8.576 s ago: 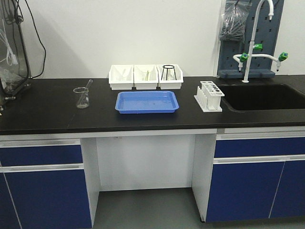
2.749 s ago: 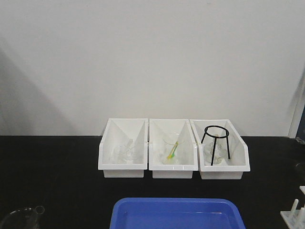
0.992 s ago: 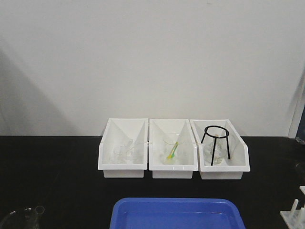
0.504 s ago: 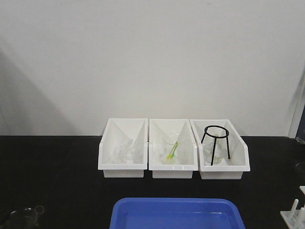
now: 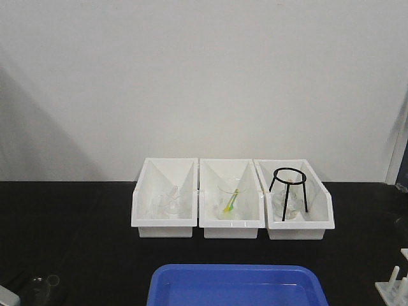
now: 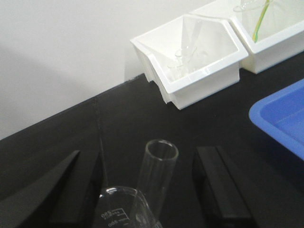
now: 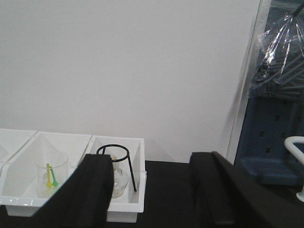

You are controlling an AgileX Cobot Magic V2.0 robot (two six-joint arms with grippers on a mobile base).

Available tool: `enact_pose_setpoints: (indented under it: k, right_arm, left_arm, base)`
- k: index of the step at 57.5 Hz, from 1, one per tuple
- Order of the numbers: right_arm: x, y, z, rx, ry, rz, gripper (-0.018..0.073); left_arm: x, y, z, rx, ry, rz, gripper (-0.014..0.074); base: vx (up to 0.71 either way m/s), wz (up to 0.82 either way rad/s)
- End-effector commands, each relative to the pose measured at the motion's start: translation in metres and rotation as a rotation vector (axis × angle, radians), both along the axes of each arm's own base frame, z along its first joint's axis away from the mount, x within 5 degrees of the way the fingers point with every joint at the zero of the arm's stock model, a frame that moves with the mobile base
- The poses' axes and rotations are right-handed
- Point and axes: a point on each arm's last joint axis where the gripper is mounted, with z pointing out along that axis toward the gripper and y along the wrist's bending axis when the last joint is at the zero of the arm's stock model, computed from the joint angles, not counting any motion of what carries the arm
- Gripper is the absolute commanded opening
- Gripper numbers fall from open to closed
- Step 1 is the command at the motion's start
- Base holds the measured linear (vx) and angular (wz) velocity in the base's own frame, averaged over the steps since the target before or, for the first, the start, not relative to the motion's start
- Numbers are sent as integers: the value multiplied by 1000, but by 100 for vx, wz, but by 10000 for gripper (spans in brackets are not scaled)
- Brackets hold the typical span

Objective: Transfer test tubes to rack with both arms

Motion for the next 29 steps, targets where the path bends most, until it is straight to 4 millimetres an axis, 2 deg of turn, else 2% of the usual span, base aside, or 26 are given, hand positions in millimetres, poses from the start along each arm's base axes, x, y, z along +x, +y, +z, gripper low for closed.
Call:
enact_pose_setpoints:
  k: [1, 19, 29]
  right_arm:
    - [-2, 1, 20, -23, -120, 3, 414]
    - [-2, 1, 20, -23, -120, 3, 414]
    - [-2, 1, 20, -23, -120, 3, 414]
  left_arm:
    - [7, -2, 14, -44, -124, 3, 505]
    - [15, -4, -2, -44, -138, 5, 497]
    - [27, -7, -5, -45, -142, 5, 497]
  base:
    - [0, 0]
    - [0, 0]
    - [0, 0]
